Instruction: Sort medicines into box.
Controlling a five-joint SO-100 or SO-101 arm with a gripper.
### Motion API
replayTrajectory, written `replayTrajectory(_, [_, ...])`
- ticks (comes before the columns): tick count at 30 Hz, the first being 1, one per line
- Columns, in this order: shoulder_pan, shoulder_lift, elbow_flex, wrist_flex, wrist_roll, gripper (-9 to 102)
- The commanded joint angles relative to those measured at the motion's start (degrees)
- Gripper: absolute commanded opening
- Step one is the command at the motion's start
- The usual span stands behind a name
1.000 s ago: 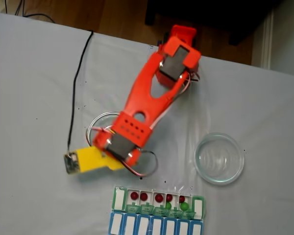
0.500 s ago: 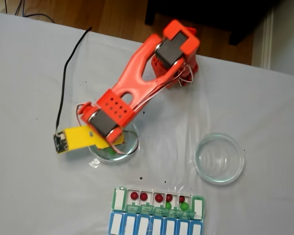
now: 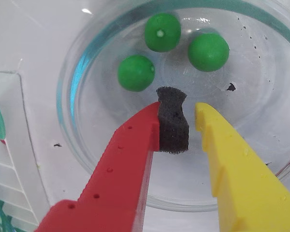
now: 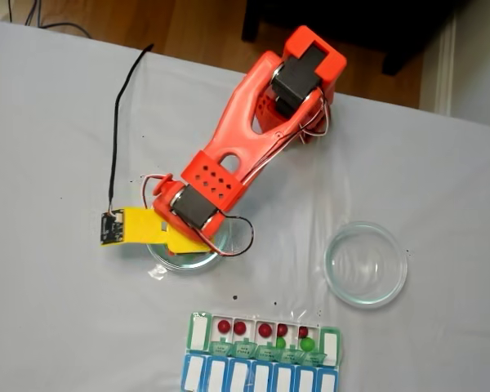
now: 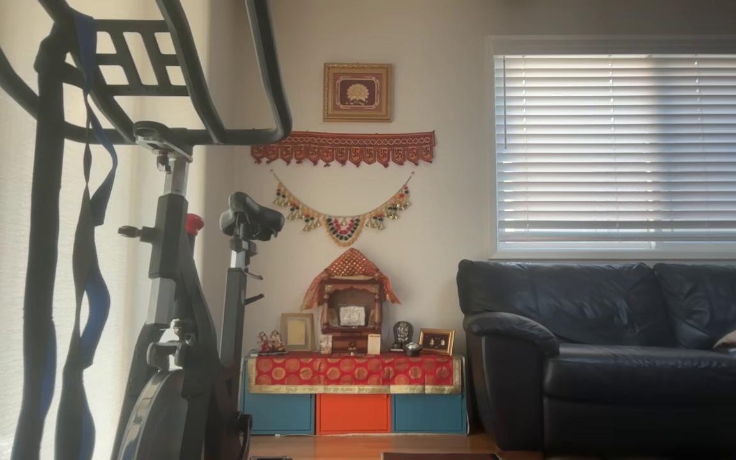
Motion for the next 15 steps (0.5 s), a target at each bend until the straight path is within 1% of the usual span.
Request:
replayTrajectory(1, [-1.1,7.7,1.0,-3.4,2.6,6])
replayTrajectory(5, [-1.2,7.6,2.1,-5.8,5.4,7])
replayTrajectory(10, [-1.1,6.7,1.1,-6.2,7.0,11])
replayTrajectory(15, [-1.3,6.0,1.6,-8.7,8.9,14])
